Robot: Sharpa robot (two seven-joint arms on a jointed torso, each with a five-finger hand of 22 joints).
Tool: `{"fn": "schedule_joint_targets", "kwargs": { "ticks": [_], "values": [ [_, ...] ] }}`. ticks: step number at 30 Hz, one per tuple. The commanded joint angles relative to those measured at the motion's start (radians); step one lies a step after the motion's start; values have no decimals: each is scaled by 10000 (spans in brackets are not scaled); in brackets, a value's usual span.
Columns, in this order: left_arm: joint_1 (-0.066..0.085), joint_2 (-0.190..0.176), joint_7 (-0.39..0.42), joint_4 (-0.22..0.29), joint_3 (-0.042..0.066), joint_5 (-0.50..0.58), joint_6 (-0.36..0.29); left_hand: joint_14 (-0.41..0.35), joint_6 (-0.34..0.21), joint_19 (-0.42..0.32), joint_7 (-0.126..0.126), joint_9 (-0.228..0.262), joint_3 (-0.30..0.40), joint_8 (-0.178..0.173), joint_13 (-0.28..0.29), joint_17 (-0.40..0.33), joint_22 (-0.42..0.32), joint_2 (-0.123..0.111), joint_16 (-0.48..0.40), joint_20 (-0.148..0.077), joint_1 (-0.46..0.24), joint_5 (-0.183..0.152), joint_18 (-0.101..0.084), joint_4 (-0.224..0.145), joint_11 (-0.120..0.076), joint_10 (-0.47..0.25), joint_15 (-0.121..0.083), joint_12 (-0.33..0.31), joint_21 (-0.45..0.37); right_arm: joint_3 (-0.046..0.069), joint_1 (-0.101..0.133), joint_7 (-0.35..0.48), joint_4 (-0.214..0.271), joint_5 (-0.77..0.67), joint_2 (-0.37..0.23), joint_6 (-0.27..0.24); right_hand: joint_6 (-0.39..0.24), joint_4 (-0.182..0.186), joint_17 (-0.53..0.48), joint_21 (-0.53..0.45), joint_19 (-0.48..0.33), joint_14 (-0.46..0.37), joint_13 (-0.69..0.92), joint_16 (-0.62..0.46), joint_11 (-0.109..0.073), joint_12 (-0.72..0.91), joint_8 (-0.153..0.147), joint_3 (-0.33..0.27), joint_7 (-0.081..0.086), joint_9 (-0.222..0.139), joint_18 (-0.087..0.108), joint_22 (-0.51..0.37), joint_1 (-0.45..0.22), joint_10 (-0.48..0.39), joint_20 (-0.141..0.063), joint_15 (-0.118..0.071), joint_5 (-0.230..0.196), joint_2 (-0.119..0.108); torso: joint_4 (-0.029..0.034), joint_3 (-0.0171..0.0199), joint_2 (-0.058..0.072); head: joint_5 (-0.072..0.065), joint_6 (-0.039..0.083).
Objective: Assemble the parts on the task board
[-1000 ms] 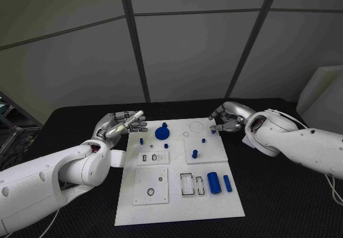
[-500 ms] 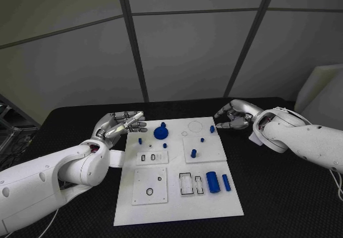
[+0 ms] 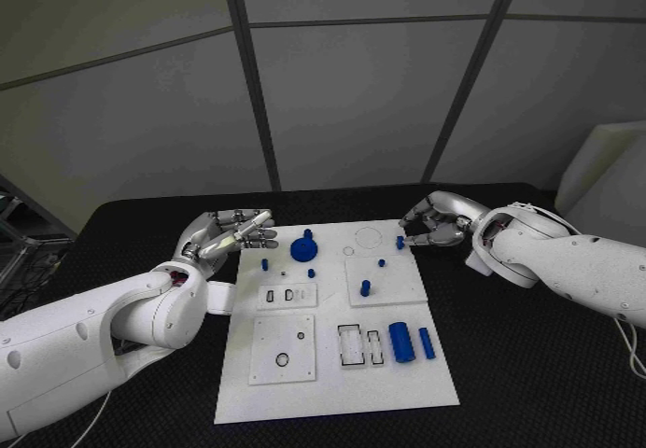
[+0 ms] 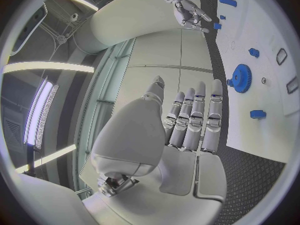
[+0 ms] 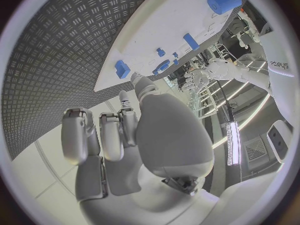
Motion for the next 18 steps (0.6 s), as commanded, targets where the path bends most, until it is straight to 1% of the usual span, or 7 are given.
{"fn": "schedule_joint_targets", "kwargs": {
  "ticks": [1,3,4,14,18],
  "values": [
    [9,18,20,23,9,-95,158,9,59,-20,21,1,20,-54,4,9,1,-7,-50,-6,49,-30,502,-55,2,68,-28,-32,8,5,9,97,-49,-58,23,327,111,-55,1483,-8,21,821,989,11,-17,59,60,21,9,19,5,1071,55,37,2,-57,37,80,30,-18,-15,-29,-34],
    [8,19,21,32,9,-96,160,9,59,-20,21,1,20,-54,4,9,1,-7,-50,-6,49,-30,502,-55,2,68,-28,-32,8,5,5,74,-96,-89,54,346,127,-57,1493,2,36,823,993,16,-15,63,65,23,11,21,1,1090,58,41,2,-56,40,91,19,-17,-17,-35,-37],
    [8,21,21,34,9,-96,160,9,59,-20,21,1,20,-54,4,9,1,-7,-50,-6,49,-30,502,-55,2,68,-28,-32,8,5,2,62,-115,-103,68,349,134,-58,1497,6,44,824,995,18,-14,65,68,25,12,21,-2,1098,59,42,2,-55,42,95,3,-8,-17,-18,-30],
    [4,44,15,53,9,-96,162,8,58,-18,21,1,23,-56,3,11,3,-3,-54,-7,56,-30,502,-63,2,69,-28,-35,12,3,-96,-83,-306,-279,234,337,172,-67,1531,30,79,832,1018,34,-8,89,77,40,25,23,-12,1142,73,60,5,-48,46,141,12,-9,-13,-10,-53],
    [1,48,11,58,9,-96,161,8,58,-18,21,1,23,-56,3,11,3,-3,-54,-7,56,-30,502,-63,2,69,-28,-35,12,3,-157,-121,-343,-338,284,378,183,-68,1533,34,86,833,1024,35,-5,96,80,44,30,23,-14,1149,74,66,7,-46,46,152,4,-7,-7,5,-76]
  ]
}}
